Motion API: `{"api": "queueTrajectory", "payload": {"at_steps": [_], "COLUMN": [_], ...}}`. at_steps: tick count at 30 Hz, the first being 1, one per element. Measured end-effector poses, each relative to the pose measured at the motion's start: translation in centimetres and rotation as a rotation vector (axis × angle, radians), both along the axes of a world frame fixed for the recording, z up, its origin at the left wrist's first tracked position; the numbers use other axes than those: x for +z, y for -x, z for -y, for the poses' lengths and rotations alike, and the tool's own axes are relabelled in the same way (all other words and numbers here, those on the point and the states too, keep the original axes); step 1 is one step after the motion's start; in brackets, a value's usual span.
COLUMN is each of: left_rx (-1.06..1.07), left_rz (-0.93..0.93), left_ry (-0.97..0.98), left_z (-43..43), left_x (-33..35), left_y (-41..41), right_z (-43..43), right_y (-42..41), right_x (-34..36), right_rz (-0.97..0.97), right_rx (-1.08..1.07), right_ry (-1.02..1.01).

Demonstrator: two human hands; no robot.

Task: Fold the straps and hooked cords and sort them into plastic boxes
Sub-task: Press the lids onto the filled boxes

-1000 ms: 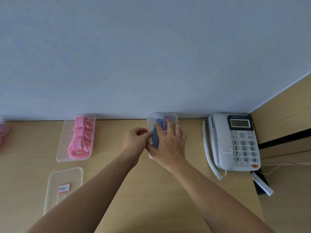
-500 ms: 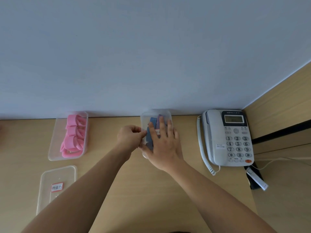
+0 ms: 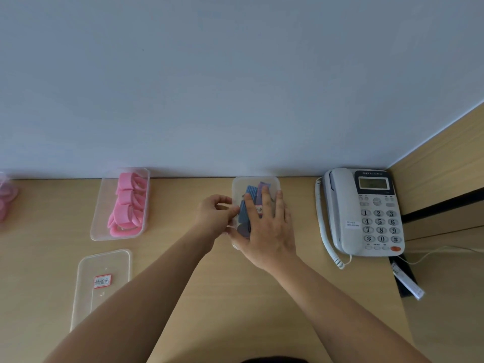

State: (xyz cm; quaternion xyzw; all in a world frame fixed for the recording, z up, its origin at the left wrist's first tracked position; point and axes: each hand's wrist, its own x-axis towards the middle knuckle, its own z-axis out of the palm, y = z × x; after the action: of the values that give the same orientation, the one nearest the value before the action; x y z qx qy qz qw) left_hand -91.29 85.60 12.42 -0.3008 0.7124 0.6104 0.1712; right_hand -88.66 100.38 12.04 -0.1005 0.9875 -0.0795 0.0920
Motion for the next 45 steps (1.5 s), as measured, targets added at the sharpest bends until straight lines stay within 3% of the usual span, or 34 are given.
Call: {"api": "queueTrajectory", "payload": {"at_steps": [4,9,15,20,30,37,45], "left_rx": [-0.177,-0.312,-0.405,-0.526,-0.619,-0.649,-0.542], "left_rz": [-0.153,-0.177,-0.182,-0.204,-0.196,-0.177,-0.157], "left_ry": [0.187,0.277,0.404,0.593,0.744,0.744,0.640], "left_z": [-0.1,-0.1,-0.5,0.6,0.8,1.0,0.5], "left_x": [0.6,1.0,0.4,0.2,0.5,0.9,1.3], "left_y": [0.3,0.8,1.1,1.1,1.3,1.3,1.3], "right_z": [-0.9,-1.7,-1.6,-1.5,-0.8,-0.7,-0.8], "right_y": [1.6,2.7,3.5,4.6,5.0,5.1,5.1], "right_x": [1.5,0.9,-0.5,-0.2,0.7,0.7,0.3], "right_rz": [-0.058,-0.215,-0.039,-0.033,-0.057,-0.055,-0.018], "right_rx": [0.023,0.042,0.011,-0.021,-0.011,0.026,0.058], "right_ry": [-0.009,0.033,0.063,0.018,-0.046,-0.029,-0.018]}}
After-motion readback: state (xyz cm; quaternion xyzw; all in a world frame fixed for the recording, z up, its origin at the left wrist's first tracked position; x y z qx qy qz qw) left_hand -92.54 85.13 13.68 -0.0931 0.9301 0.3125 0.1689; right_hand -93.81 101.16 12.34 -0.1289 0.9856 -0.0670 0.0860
